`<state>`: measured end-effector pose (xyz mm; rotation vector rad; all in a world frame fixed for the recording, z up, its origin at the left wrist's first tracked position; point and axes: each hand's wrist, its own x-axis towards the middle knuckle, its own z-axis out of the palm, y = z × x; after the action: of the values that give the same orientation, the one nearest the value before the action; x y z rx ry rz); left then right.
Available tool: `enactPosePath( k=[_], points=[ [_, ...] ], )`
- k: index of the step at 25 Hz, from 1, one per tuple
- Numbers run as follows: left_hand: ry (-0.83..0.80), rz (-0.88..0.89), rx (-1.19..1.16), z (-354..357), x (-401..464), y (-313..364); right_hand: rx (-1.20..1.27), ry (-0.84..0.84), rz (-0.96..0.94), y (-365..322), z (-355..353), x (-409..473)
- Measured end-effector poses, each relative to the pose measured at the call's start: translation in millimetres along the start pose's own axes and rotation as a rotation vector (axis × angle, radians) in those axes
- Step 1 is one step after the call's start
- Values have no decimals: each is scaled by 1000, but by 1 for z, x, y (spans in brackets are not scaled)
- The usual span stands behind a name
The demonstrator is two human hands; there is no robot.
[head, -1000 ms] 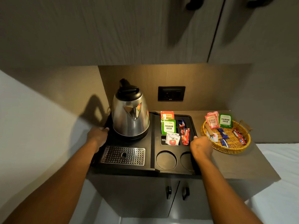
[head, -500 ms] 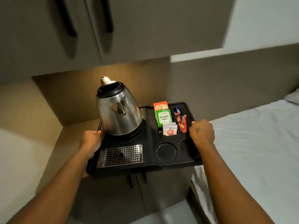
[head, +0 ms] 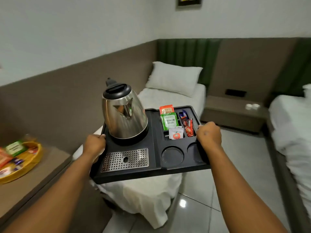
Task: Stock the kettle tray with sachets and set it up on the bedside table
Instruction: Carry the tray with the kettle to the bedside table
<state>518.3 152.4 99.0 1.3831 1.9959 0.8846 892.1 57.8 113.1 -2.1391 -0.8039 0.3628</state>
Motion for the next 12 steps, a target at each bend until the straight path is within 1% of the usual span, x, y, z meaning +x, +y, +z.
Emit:
enactPosePath(
  k=[3,6,9,12],
  points=[
    [-123,79,10,92,-5,74,-10,130,117,56,-58,57],
    [-210,155,26,184,-1,132,-9,211,217,107,-92,115],
    [-265,220,30,271,13,181,-12,282,276,146,-107,183],
    [-293,263,24,369,44,239,-22,337,294,174,-109,281]
  ],
)
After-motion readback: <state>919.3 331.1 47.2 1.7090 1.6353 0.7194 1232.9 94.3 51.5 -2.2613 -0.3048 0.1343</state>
